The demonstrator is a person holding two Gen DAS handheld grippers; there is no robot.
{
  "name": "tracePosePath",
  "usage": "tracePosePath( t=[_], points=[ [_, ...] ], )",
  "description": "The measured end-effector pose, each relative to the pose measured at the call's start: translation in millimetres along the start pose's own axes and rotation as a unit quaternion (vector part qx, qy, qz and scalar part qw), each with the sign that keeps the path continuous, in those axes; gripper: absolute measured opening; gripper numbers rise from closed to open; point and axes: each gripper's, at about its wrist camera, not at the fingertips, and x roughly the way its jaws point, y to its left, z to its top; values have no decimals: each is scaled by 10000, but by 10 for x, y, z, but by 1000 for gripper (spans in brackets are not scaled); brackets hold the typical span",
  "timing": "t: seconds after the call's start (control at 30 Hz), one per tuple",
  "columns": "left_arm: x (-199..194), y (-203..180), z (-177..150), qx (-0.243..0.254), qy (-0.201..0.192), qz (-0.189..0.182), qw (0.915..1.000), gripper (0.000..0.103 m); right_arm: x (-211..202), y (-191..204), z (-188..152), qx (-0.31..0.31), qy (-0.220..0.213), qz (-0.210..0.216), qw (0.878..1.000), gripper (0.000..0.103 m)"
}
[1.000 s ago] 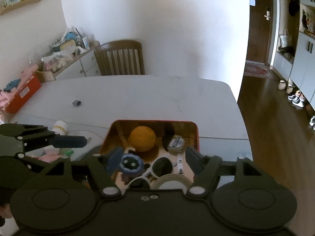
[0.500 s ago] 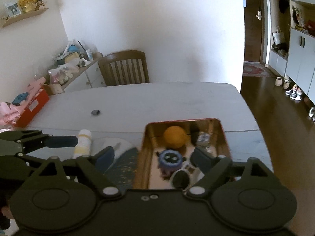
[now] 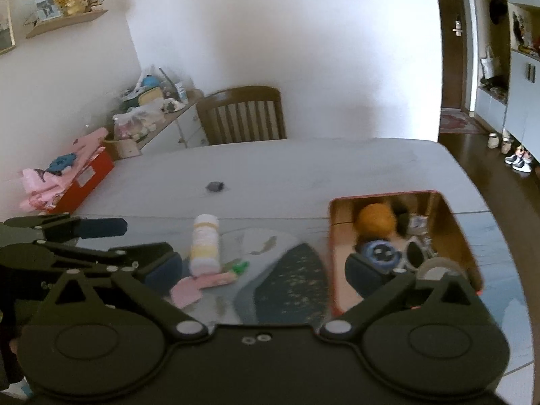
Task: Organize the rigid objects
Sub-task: 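Withdraw both open tools from the box back over the table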
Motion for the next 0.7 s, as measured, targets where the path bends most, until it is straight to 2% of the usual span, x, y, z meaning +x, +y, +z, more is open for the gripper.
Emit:
tracePosePath(
  t=[0.3, 0.7],
  points=[
    [-159, 586, -212, -170, -63, 251, 9995, 83, 223, 441, -54, -73, 167, 112, 9998, 103],
    [-6, 1131, -611, -465, 263, 351, 9980, 83, 536, 714, -71, -241, 493, 126, 9984, 100]
  ],
)
